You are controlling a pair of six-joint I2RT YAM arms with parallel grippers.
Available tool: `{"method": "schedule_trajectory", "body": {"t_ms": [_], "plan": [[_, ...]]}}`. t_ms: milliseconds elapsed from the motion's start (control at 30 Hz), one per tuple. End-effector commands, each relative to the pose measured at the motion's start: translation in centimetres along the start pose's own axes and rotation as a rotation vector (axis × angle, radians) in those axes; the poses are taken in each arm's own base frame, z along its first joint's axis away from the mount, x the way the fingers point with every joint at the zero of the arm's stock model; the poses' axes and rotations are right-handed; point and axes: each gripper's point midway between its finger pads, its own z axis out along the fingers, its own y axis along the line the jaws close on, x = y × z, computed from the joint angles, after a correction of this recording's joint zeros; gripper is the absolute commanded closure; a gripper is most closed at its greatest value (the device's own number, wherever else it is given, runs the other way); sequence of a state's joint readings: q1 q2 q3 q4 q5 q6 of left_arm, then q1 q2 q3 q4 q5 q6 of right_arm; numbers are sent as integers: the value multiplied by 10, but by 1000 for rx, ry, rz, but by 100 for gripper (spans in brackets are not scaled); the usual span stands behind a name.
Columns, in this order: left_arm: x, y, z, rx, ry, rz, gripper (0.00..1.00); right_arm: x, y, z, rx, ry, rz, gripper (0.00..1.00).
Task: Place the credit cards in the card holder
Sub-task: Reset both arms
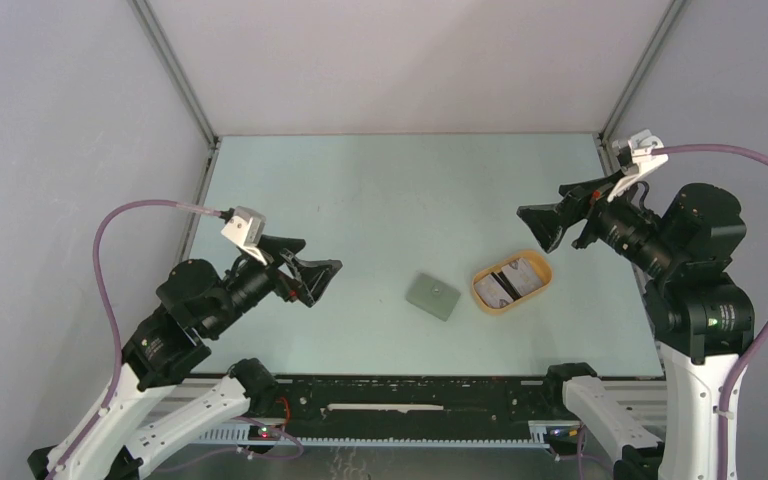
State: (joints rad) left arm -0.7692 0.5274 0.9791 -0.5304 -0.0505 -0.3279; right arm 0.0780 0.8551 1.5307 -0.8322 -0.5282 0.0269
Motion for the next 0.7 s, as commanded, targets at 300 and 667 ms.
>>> {"method": "schedule_trajectory", "body": {"t_ms": [300, 667], "plan": [[-9, -3, 1, 28, -82, -9, 0, 3, 6, 4, -46, -18, 25, 0], [-9, -1, -2, 20, -95, -21, 0, 4, 7, 2, -45, -23, 13, 0]]}}
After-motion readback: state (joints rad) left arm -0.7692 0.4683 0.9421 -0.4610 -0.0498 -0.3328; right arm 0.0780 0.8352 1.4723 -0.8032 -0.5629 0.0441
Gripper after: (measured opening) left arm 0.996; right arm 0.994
